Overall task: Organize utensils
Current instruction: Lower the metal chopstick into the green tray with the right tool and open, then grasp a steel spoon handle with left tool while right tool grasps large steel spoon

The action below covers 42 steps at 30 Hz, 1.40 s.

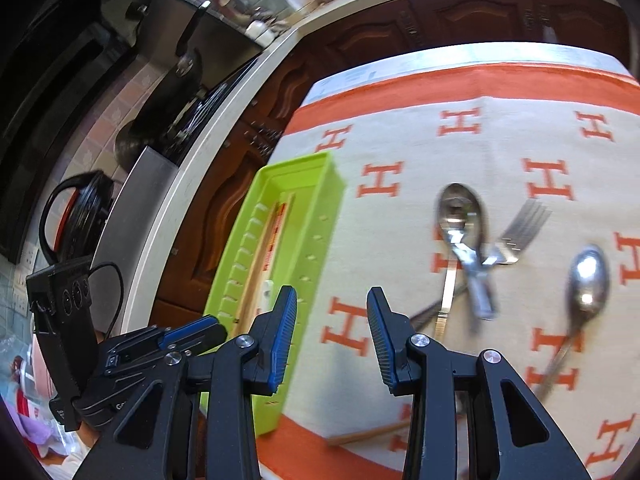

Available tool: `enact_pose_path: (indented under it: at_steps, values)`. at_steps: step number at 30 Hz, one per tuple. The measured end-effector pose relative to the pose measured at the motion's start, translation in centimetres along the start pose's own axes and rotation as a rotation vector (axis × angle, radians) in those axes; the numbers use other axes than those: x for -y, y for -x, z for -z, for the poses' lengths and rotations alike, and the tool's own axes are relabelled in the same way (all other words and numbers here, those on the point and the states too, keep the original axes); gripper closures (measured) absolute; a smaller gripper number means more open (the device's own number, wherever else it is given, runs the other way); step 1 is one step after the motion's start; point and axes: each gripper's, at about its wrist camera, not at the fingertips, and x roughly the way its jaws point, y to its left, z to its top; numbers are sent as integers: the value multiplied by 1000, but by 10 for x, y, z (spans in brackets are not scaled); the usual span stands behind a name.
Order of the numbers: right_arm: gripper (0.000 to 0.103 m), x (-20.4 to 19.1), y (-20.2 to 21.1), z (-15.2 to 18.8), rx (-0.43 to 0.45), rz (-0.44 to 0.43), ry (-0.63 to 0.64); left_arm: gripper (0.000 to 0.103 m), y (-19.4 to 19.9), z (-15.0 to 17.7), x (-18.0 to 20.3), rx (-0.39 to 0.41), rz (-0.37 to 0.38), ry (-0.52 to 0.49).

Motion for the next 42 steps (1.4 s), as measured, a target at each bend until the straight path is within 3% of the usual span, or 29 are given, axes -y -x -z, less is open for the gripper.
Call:
enact_pose_path:
  at_steps: [15,23,30,33,35,39,42]
  values:
    - [66,119,58,15,94,101,-209,91,-41,-36,78,-33,127,-29]
    - [66,169,62,27,82,125,-279,91,-91,-52,106,-93,97,-26]
    - [66,189,39,29,47,60,-301,91,-128,-58,119,-137,65,-11]
    - [67,187,29,28,70,31,-280,91,-135,-60,122,-142,60,-8]
    - [71,186,22,27,80,10,-269,91,-139,-61,126,-143,51,-14]
    - [88,185,9,26,83,-25,-256,91,-147,-65,132,-145,29,-24]
    - [92,187,4,28,87,-56,-255,91,-153,-67,139,-125,-4,-49]
